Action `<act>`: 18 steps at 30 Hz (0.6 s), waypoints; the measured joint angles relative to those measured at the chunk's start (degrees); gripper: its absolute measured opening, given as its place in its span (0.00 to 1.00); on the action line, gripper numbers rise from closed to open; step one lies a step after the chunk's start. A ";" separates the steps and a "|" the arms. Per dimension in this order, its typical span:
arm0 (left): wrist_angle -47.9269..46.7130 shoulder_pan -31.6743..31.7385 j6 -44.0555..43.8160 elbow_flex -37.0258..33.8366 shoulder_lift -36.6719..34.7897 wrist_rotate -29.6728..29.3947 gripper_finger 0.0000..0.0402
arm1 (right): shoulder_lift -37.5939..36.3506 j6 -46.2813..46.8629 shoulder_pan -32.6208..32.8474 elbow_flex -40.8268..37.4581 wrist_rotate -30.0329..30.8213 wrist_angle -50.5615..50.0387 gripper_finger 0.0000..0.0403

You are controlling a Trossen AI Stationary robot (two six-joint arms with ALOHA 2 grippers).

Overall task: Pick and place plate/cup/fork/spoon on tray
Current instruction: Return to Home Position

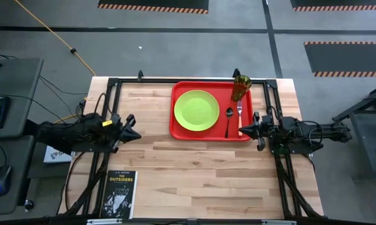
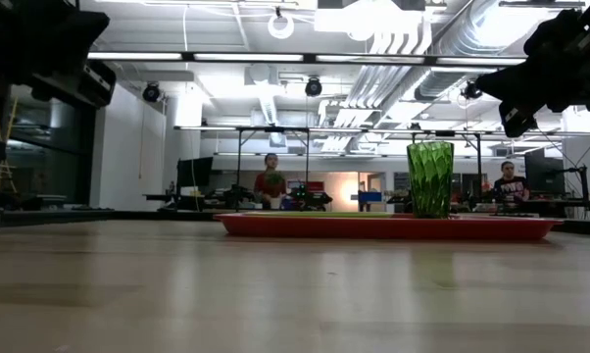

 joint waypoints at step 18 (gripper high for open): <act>-1.62 0.80 -0.01 0.02 0.35 -0.02 0.00 | 0.04 0.00 0.00 -0.02 -0.11 -0.02 0.00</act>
